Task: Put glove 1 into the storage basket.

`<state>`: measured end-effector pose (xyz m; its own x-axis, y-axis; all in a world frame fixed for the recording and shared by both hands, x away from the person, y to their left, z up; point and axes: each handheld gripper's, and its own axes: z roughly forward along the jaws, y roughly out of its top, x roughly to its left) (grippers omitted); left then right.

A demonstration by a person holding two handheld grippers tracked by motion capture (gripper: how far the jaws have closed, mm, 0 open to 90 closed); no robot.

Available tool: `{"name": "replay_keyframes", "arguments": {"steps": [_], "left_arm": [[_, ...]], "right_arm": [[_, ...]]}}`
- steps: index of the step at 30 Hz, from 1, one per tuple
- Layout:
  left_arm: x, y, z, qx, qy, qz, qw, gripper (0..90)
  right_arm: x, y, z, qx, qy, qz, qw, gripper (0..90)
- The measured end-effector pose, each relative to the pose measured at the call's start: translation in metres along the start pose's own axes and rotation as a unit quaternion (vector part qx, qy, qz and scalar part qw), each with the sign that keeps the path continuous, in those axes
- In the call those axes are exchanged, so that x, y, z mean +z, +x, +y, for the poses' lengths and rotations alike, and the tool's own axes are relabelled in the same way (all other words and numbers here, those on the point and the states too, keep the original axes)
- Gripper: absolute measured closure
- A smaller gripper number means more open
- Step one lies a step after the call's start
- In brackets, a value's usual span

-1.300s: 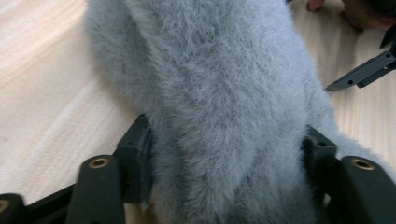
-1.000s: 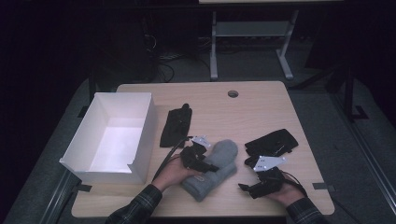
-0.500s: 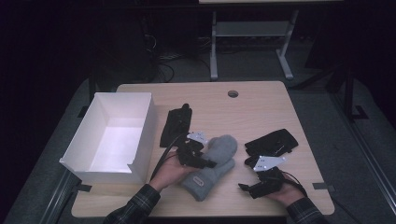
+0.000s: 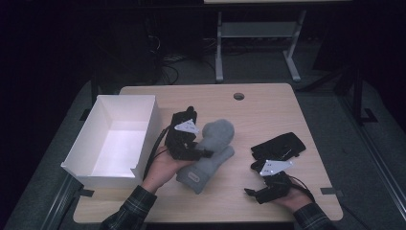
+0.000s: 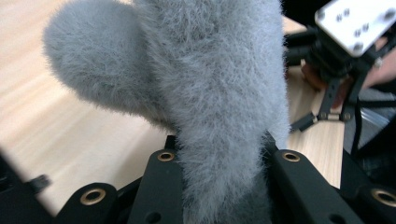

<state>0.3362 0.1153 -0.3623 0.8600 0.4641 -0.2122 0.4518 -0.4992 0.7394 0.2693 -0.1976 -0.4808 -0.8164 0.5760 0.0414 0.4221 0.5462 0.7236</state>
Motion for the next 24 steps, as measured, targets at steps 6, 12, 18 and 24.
{"name": "replay_keyframes", "arguments": {"steps": [6,12,18,24], "left_arm": [[-0.025,-0.001,0.018,0.000,-0.005,0.031,0.9995,72.2],[-0.050,0.001,0.030,-0.003,-0.015,0.047,0.9988,72.2],[-0.076,0.005,0.040,0.002,-0.023,0.069,0.9973,72.2],[-0.100,0.011,0.044,0.007,-0.031,0.092,0.9952,72.1]], "right_arm": [[0.000,0.000,0.000,0.001,0.001,0.000,1.0000,12.4],[0.000,0.000,0.000,0.001,0.000,-0.001,1.0000,12.4],[0.000,0.000,0.000,0.001,0.001,0.000,1.0000,12.2],[0.000,0.000,0.000,0.000,0.001,-0.002,1.0000,12.1]]}}
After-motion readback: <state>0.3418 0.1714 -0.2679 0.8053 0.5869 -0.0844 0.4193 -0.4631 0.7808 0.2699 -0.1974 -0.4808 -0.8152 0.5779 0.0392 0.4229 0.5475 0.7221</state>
